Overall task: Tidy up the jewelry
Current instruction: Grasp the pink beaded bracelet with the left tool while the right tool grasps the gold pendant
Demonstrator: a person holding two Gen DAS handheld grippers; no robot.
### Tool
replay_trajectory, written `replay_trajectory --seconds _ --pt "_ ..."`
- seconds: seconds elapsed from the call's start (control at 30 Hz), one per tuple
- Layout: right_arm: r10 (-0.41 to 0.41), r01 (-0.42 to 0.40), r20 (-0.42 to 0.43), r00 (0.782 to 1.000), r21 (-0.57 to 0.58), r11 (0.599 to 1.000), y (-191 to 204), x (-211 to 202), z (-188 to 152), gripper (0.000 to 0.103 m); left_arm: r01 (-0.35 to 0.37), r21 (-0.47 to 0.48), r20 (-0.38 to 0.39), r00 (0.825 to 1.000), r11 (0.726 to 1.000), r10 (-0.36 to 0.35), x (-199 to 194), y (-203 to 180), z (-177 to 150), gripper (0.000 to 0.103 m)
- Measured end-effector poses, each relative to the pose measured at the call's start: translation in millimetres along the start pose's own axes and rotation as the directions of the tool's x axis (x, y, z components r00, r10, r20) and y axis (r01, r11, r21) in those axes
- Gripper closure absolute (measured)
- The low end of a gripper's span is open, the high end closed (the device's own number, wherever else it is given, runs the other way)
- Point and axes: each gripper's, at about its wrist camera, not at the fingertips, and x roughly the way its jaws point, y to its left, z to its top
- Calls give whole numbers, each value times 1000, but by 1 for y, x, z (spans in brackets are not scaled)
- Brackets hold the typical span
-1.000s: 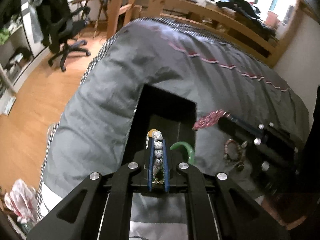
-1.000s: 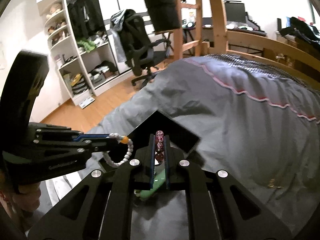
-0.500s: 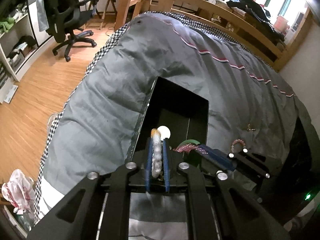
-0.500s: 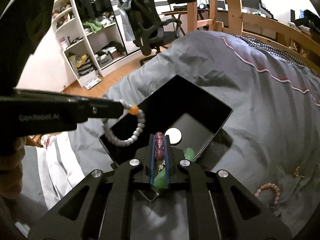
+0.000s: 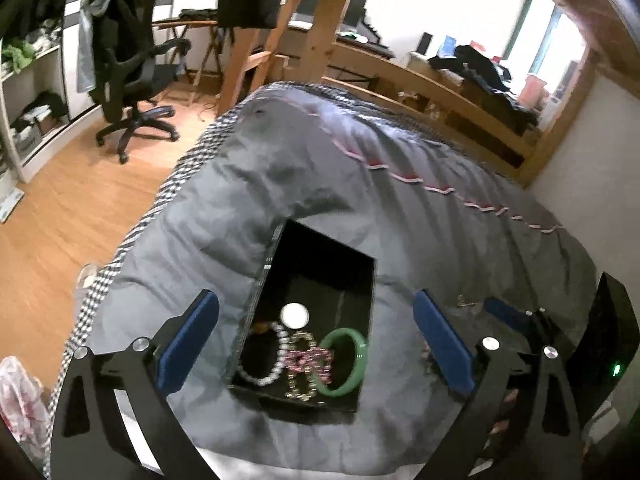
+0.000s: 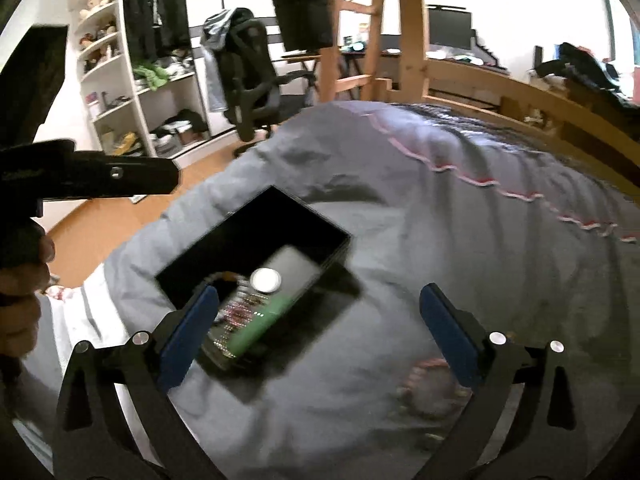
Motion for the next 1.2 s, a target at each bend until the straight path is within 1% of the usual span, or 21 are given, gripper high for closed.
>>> replay_trajectory --seconds 0.07,0.1,0.33,0.5,0.57,0.67,0.73,0.77,0.8,0.87,0.9,0.93,0.97,1.0,1.03,1.07,1.1,1.2 --pt "-27 27 24 999 10 1000 -15 -11 -3 4 27 17 3 1000 999 -27 5 -10 -4 7" --pt "-56 55 27 998 21 998 -24 -17 -4 4 37 30 1 999 999 -37 8 -16 -6 7" --pt "-156 154 12 988 92 984 -70 -41 -16 4 94 149 -38 995 984 -89 27 -64 -29 7" --pt "-166 164 -3 986 149 975 -99 -46 -25 4 128 222 -65 991 967 -116 39 -95 -47 7" --pt "-188 187 -10 982 148 971 -106 -46 -28 4 144 251 -86 988 957 -126 47 -106 -53 7" --pt "-207 207 -17 978 177 962 -119 -42 -34 4 190 280 -135 978 941 -157 63 -120 -63 7" --pt "-214 213 -13 977 195 957 -128 -36 -42 4 193 299 -159 976 934 -151 76 -129 -69 8" --pt "-214 214 -19 977 201 956 -132 -31 -46 4 202 313 -174 973 928 -153 83 -134 -71 14" --pt "-209 210 -24 978 208 955 -136 -25 -50 4 208 323 -188 970 923 -153 88 -138 -74 21" --pt "-189 192 -37 981 218 957 -143 -16 -55 5 210 346 -209 967 914 -143 101 -145 -78 25" --pt "-166 172 -48 985 223 959 -147 -9 -58 15 212 349 -216 966 913 -142 106 -147 -80 26" --pt "-154 165 -62 986 227 960 -150 -4 -59 40 223 343 -230 962 912 -149 115 -150 -82 26" --pt "-153 167 -78 985 230 959 -153 3 -61 47 226 335 -245 958 915 -148 123 -150 -82 28" --pt "-152 168 -83 985 234 958 -156 9 -63 52 229 323 -265 953 918 -144 133 -151 -84 38" --pt "-137 154 -86 987 241 958 -157 17 -65 58 231 316 -282 949 920 -142 141 -153 -85 43" --pt "-121 141 -93 988 247 959 -159 23 -66 60 228 308 -310 942 924 -129 152 -153 -89 52" --pt "-112 134 -102 988 249 959 -160 30 -67 60 217 309 -327 938 926 -111 162 -154 -92 56" --pt "-76 102 -121 990 225 969 -158 50 -68 60 192 313 -346 935 930 -77 177 -153 -97 57"
